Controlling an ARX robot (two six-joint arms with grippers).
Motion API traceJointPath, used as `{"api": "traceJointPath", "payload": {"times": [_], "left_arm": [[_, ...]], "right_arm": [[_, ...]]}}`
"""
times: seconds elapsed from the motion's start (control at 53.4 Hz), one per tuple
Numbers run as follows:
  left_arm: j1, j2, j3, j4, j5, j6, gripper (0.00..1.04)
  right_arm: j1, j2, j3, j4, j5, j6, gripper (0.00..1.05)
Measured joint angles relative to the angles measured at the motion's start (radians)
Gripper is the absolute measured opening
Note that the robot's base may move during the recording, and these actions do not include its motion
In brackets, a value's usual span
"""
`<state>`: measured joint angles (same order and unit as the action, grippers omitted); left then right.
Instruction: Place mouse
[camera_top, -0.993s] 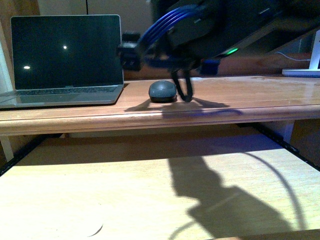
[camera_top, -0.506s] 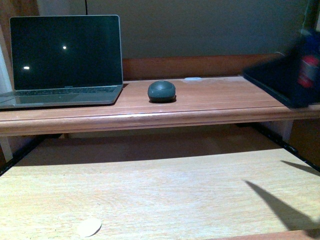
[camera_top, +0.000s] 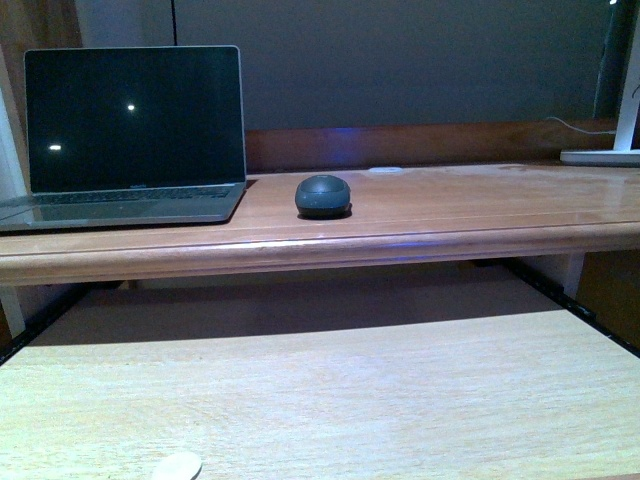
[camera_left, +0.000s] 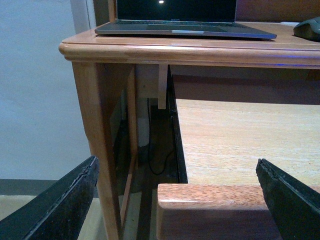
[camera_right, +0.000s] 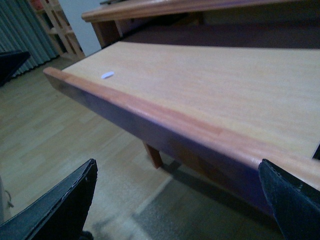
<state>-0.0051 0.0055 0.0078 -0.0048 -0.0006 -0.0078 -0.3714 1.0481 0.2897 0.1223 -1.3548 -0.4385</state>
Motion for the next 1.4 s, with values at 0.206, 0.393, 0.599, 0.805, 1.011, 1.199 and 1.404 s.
{"api": "traceJointPath", "payload": {"times": [0.206, 0.393, 0.599, 0.805, 1.011, 1.199, 1.404], "left_arm": [[0.0, 0.0, 0.0, 0.0, 0.0, 0.0, 0.97], [0.0, 0.0, 0.0, 0.0, 0.0, 0.0, 0.97], [0.0, 0.0, 0.0, 0.0, 0.0, 0.0, 0.97], [0.0, 0.0, 0.0, 0.0, 0.0, 0.0, 0.97], [0.0, 0.0, 0.0, 0.0, 0.0, 0.0, 0.97], [0.0, 0.0, 0.0, 0.0, 0.0, 0.0, 0.97], [0.0, 0.0, 0.0, 0.0, 0.0, 0.0, 0.97]], "right_arm": [[0.088, 0.005, -0.032, -0.101, 0.056, -0.221, 0.97], [0.208, 0.022, -0.105, 0.224, 0.143, -0.084, 0.97], [0.385, 0.139, -0.135, 0.601, 0.299, 0.143, 0.97], [0.603, 0.383, -0.048, 0.857, 0.589, 0.242, 0.97], [0.753, 0.626, 0.156, 0.921, 0.906, 0.299, 0.97], [0.839, 0.779, 0.36, 0.894, 1.171, 0.347, 0.97], [0.88, 0.853, 0.49, 0.837, 1.343, 0.366, 0.97]]}}
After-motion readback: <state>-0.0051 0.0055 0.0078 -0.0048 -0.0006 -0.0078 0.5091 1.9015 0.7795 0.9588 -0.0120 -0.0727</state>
